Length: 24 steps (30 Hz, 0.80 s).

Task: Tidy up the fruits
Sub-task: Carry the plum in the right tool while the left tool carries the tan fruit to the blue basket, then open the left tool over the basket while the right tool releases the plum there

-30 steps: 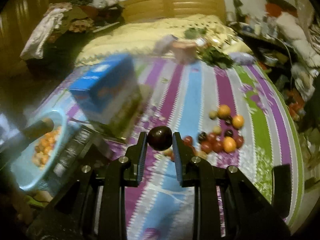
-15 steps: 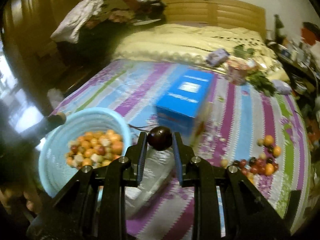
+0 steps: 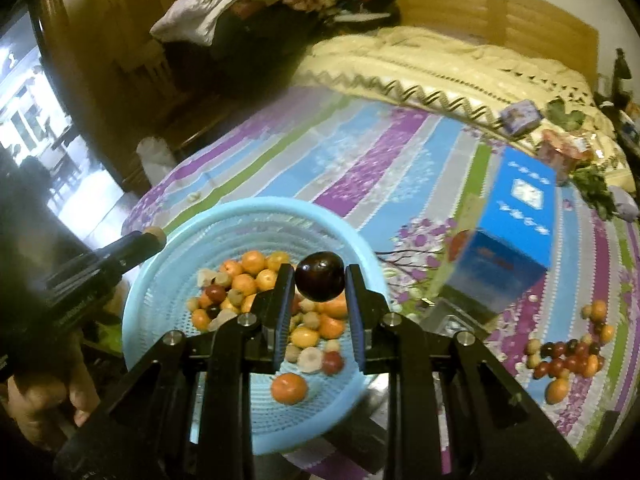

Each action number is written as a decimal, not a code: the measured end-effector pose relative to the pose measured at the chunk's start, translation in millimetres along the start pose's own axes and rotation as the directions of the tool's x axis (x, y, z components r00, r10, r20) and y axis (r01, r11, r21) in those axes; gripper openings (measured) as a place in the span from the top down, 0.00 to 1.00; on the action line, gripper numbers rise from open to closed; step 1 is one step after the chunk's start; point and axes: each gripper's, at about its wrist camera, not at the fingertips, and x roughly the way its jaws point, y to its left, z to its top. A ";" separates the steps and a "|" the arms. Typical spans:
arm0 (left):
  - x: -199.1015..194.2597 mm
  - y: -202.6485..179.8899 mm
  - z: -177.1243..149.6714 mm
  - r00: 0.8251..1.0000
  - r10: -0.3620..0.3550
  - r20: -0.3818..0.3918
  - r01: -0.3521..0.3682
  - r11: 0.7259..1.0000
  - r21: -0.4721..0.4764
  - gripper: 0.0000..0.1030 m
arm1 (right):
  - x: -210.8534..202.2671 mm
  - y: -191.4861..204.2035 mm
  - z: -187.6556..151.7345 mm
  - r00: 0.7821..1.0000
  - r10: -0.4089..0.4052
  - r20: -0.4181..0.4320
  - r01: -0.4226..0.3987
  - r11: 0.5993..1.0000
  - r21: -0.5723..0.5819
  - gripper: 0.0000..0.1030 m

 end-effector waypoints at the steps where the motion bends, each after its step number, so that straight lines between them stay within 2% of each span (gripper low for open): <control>1: 1.9 5.7 -1.2 1.000 0.005 -0.010 -0.005 1.000 -0.005 0.81 | 3.7 3.7 0.2 1.000 0.006 -0.011 -0.006 1.000 -0.004 0.75; 7: 18.8 27.9 -6.3 0.997 0.013 -0.073 -0.015 0.999 -0.028 0.81 | 26.0 25.9 -0.7 0.995 0.034 -0.092 -0.038 0.998 -0.043 0.75; 12: 37.0 42.1 -16.5 0.988 0.021 -0.154 -0.028 0.998 -0.049 0.81 | 39.5 35.6 -4.6 0.986 0.048 -0.157 -0.059 0.996 -0.068 0.75; 15: 49.6 51.2 -23.2 0.975 0.024 -0.220 -0.038 0.997 -0.062 0.81 | 46.9 39.9 -8.1 0.980 0.051 -0.194 -0.068 0.994 -0.081 0.75; 24: 70.0 62.9 -36.8 0.940 0.018 -0.341 -0.041 0.997 -0.059 0.81 | 64.8 43.4 -18.8 0.959 0.063 -0.278 -0.089 0.993 -0.083 0.75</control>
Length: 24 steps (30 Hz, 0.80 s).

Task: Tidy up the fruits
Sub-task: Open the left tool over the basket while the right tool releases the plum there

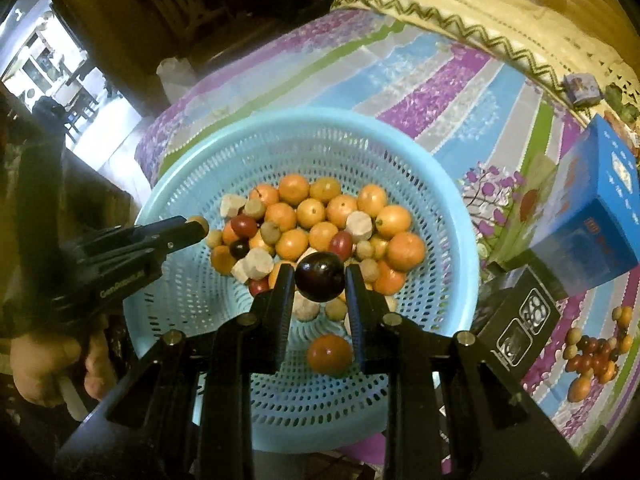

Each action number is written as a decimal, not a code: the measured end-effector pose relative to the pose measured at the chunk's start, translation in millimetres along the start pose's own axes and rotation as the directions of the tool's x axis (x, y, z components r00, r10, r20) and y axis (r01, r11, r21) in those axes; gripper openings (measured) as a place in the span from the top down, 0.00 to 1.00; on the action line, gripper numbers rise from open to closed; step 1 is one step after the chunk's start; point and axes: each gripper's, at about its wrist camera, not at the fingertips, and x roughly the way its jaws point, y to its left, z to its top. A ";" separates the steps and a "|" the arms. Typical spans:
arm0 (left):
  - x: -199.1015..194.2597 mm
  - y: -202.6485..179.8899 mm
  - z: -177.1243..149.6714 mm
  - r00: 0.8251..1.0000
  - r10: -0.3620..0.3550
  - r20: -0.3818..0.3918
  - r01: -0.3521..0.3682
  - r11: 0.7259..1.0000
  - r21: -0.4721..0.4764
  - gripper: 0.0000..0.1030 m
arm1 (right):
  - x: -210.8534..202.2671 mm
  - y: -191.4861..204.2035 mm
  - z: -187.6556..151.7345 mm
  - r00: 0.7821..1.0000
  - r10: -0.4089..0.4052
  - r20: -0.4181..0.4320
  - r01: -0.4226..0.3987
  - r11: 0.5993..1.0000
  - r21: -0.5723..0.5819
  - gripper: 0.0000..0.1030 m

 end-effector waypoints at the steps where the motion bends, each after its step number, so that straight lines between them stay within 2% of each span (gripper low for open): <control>1: 1.6 -0.3 -0.4 1.000 -0.002 -0.011 0.002 1.000 0.003 0.81 | 2.5 -0.2 -0.6 1.000 0.002 -0.010 -0.002 1.000 0.001 0.75; 7: 6.2 3.0 -1.8 0.999 0.014 -0.034 -0.014 1.000 0.000 0.81 | 10.6 -4.5 -2.4 0.999 -0.009 -0.039 0.009 1.000 0.015 0.75; 24: 11.6 0.6 0.5 0.999 0.019 -0.047 -0.019 1.000 0.006 0.81 | 14.9 -7.6 -2.5 0.999 0.003 -0.042 -0.002 1.000 0.027 0.75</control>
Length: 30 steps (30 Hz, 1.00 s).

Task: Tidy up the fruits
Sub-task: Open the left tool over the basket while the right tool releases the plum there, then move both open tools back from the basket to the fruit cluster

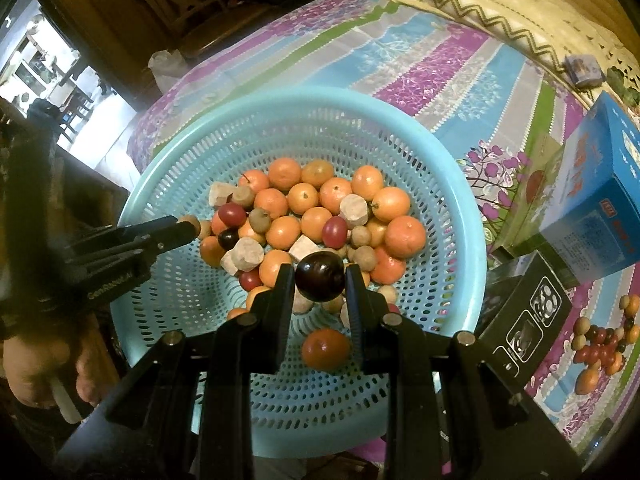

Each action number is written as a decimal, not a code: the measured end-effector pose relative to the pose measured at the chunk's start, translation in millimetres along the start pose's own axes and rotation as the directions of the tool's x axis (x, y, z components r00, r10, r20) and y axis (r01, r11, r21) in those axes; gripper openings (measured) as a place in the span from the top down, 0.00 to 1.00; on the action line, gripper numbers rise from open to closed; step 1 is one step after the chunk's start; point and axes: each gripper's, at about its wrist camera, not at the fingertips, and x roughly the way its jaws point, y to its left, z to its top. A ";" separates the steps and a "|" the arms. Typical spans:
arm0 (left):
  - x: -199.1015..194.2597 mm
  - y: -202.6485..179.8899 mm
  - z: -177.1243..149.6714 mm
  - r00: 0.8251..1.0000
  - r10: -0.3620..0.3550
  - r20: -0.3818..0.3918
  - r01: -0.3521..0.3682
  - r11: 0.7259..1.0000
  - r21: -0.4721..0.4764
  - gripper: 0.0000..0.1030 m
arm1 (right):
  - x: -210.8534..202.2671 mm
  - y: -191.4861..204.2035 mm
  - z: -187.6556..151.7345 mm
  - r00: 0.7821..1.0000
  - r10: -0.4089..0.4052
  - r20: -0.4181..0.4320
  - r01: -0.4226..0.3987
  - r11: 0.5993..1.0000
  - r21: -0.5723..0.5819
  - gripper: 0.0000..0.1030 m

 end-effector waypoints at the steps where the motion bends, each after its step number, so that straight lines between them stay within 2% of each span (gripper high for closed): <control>1: 0.2 -0.1 -0.5 1.000 0.002 0.000 -0.002 1.000 0.002 0.81 | 0.1 -0.1 0.2 1.000 0.002 0.000 -0.002 1.000 0.001 0.75; 9: -0.5 0.1 -1.1 1.000 0.003 0.008 -0.003 1.000 -0.004 0.81 | 1.0 1.1 1.6 1.000 0.007 0.001 -0.007 1.000 -0.004 0.74; 10: -0.8 0.0 -0.8 1.000 0.010 0.008 -0.010 1.000 -0.005 0.78 | 0.6 1.4 1.4 1.000 0.007 0.005 -0.007 1.000 -0.003 0.74; 11: -0.6 -0.9 -0.5 1.000 0.018 0.004 -0.018 1.000 0.001 0.70 | 0.6 1.3 1.4 1.000 0.007 0.005 -0.007 1.000 -0.003 0.73; 12: -0.8 -2.0 -0.3 1.000 0.026 0.007 -0.026 1.000 0.007 0.63 | 0.7 1.3 1.6 1.000 0.010 0.004 -0.010 1.000 -0.003 0.68; 13: -2.1 -2.3 0.0 0.999 0.032 0.015 -0.032 0.999 0.010 0.51 | -0.4 0.5 1.2 1.000 0.012 0.005 -0.012 1.000 0.001 0.61; 14: -3.8 -2.7 0.3 0.999 0.038 0.028 -0.039 0.999 0.013 0.46 | -1.9 -0.4 1.3 1.000 0.015 0.014 -0.015 1.000 0.004 0.47; 15: -4.4 -2.5 0.9 0.999 0.043 0.033 -0.043 0.999 0.012 0.45 | -3.6 -0.5 1.3 1.000 0.015 0.025 -0.015 1.000 0.004 0.40; 19: -4.1 -0.9 1.3 0.998 0.043 0.039 -0.043 0.999 0.002 0.39 | -5.8 0.1 1.9 0.999 0.017 0.038 -0.017 1.000 0.006 0.40; 30: -5.3 0.2 2.3 0.998 0.044 0.048 -0.044 0.999 -0.011 0.39 | -7.9 -5.7 0.6 0.999 0.020 0.044 -0.021 1.000 0.016 0.39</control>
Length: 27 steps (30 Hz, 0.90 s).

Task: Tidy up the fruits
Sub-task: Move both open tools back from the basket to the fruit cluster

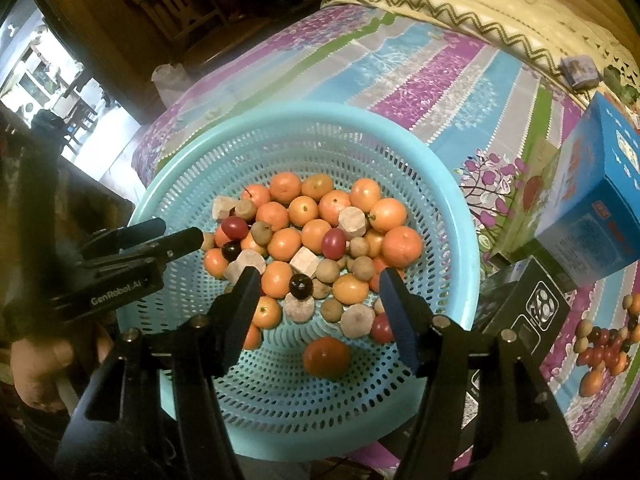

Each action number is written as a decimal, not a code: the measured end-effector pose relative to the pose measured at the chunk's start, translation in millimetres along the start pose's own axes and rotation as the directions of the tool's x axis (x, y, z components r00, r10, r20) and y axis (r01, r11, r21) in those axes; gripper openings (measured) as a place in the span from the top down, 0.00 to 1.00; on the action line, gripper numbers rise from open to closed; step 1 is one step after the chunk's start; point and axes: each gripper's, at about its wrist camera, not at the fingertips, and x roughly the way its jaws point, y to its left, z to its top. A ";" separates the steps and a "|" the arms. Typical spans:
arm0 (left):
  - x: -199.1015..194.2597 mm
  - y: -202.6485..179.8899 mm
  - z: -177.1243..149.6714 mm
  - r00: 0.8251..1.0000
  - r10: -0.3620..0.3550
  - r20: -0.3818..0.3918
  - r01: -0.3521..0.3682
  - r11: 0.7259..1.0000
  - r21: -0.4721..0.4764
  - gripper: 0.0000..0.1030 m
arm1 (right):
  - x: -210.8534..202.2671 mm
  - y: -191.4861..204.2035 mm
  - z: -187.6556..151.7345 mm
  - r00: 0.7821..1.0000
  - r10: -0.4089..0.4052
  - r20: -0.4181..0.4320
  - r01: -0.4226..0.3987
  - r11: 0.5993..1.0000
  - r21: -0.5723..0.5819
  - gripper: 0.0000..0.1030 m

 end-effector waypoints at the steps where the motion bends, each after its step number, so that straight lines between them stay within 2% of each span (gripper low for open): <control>1: -0.1 -0.7 0.2 1.000 0.000 0.000 0.000 1.000 0.002 0.39 | -0.1 0.1 0.0 1.000 0.003 0.000 -0.003 1.000 0.001 0.39; 6: -0.9 -4.6 0.5 1.000 0.000 0.009 0.000 1.000 -0.001 0.38 | -8.9 -4.8 -5.0 0.999 0.003 0.038 -0.003 1.000 -0.002 0.39; 9: -6.6 -14.5 -0.1 0.999 0.002 0.044 -0.002 1.000 0.009 0.37 | -26.2 -10.2 -13.3 0.993 -0.014 0.115 0.016 1.000 -0.017 0.39; 10: -8.7 -18.8 -0.6 0.998 0.003 0.058 -0.004 1.000 0.014 0.33 | -32.8 -13.2 -16.6 0.990 -0.026 0.142 0.029 0.999 -0.017 0.38; 12: -13.4 -33.7 -1.8 0.996 0.002 0.089 -0.005 0.999 0.038 0.27 | -44.7 -21.4 -24.1 0.981 -0.050 0.185 0.052 0.999 -0.007 0.31; 15: -15.8 -56.9 -1.4 0.995 -0.016 0.098 0.009 0.997 0.071 0.26 | -59.3 -38.4 -35.0 0.971 -0.084 0.225 0.079 0.996 0.030 0.27; 27: -36.6 -148.8 -8.7 0.986 -0.098 0.131 0.071 0.978 0.194 0.26 | -105.4 -123.4 -75.1 0.954 -0.193 0.231 0.145 0.968 0.207 0.26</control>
